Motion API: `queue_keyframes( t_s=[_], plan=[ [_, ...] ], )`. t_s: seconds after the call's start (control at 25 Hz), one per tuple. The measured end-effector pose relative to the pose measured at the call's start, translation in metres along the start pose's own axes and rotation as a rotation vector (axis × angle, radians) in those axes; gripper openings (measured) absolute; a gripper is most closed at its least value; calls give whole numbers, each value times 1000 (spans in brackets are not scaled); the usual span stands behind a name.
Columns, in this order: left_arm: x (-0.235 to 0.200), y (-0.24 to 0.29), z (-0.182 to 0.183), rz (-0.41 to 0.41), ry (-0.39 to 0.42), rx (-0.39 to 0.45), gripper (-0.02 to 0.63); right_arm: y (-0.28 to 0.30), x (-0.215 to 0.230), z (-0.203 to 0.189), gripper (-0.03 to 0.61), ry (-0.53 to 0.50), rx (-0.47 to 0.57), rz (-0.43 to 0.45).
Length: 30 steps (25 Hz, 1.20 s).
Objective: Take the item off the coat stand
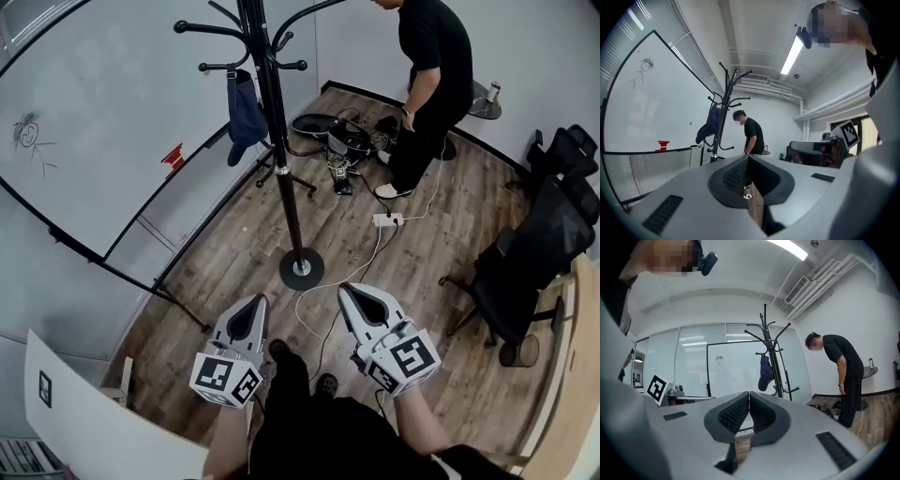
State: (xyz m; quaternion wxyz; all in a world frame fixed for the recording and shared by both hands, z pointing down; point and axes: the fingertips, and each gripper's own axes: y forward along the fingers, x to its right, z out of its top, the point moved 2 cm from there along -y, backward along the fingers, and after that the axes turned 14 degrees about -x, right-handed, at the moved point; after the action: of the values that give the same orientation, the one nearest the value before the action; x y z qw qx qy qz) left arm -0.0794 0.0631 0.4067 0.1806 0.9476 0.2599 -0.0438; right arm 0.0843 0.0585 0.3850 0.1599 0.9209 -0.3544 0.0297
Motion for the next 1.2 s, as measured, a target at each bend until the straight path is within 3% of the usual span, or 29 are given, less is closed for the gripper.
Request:
queue_keyframes(
  t_s=[0.36,0.64,0.92,1.2],
  plan=[
    [-1,-1,-17,37,-6,-39,15,16,2,-19,31,55,-52,41],
    [-43,23,-8,70,-34,-26,15,52,10,-4,31,18,-64,60],
    [-85,65,16,33,-56,-13,15,105,31,32,31,-28,-65,57],
    [-120,96,40,19,-28,1,15,150,37,52,31,-55,-69,62]
  ],
)
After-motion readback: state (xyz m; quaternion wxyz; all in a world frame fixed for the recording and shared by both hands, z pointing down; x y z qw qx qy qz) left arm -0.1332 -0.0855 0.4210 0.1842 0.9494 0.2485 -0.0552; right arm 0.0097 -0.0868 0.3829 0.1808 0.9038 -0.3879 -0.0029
